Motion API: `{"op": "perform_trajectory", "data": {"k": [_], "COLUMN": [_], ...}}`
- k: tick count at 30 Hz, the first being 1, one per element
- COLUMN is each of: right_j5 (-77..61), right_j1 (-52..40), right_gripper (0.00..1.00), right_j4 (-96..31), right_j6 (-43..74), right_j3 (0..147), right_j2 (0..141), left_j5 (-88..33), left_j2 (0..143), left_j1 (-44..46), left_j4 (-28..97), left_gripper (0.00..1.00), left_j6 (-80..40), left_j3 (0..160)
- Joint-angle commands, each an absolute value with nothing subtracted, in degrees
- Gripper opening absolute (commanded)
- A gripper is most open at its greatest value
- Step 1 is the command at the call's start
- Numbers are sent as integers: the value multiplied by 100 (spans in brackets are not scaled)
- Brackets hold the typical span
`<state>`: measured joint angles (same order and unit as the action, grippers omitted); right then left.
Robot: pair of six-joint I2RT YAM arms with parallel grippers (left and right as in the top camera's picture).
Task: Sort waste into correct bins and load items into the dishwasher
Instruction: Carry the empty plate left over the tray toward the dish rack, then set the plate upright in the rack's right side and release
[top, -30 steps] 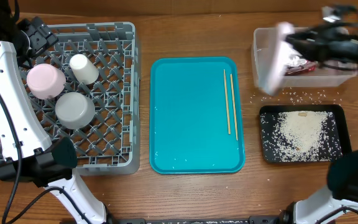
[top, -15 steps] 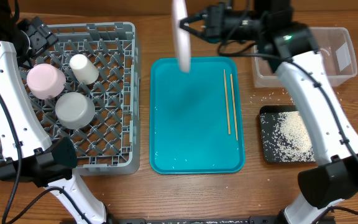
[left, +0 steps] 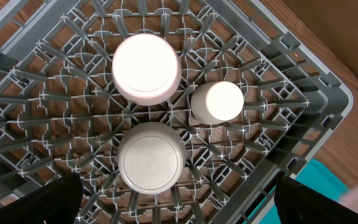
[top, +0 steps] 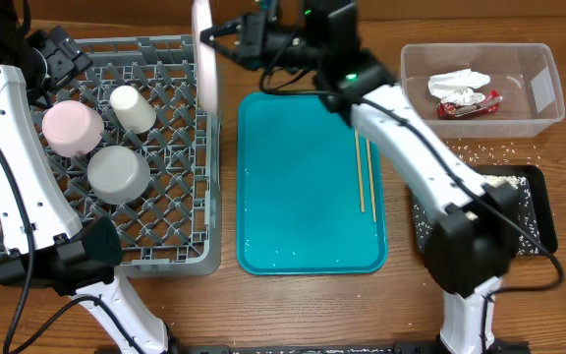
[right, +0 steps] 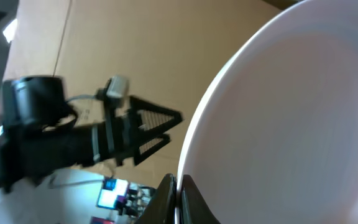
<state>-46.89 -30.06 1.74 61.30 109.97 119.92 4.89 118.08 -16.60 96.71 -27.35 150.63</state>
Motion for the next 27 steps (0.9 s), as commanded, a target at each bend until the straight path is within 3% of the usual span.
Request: {"op": "perform_trajectory", "data": {"k": [1, 19, 24, 25, 27], "right_j5": [-4504, -4185, -4191, -4206, -4263], "right_j1": [-3059, -3509, -3509, -3509, -3476], "right_gripper": [4, 6, 30, 41, 99], "right_j4": [366, 248, 322, 320, 314], "right_j6": [6628, 6622, 5900, 5723, 5487], "right_j3": [11067, 11063, 11065, 11065, 11065], "right_j2": [12158, 12770, 12772, 12772, 12770], "left_j5": [462, 462, 462, 462, 462], "left_j2": [11614, 11614, 11614, 11614, 11614], "left_j1": [-1680, -1680, -1680, -1680, -1680], "left_j4": [9679, 9679, 9679, 9679, 9679], "left_gripper": [100, 100, 100, 100, 100], "left_j6": [-2834, -2834, -2834, -2834, -2834], "left_j3": [15056, 15056, 15056, 15056, 15056]}}
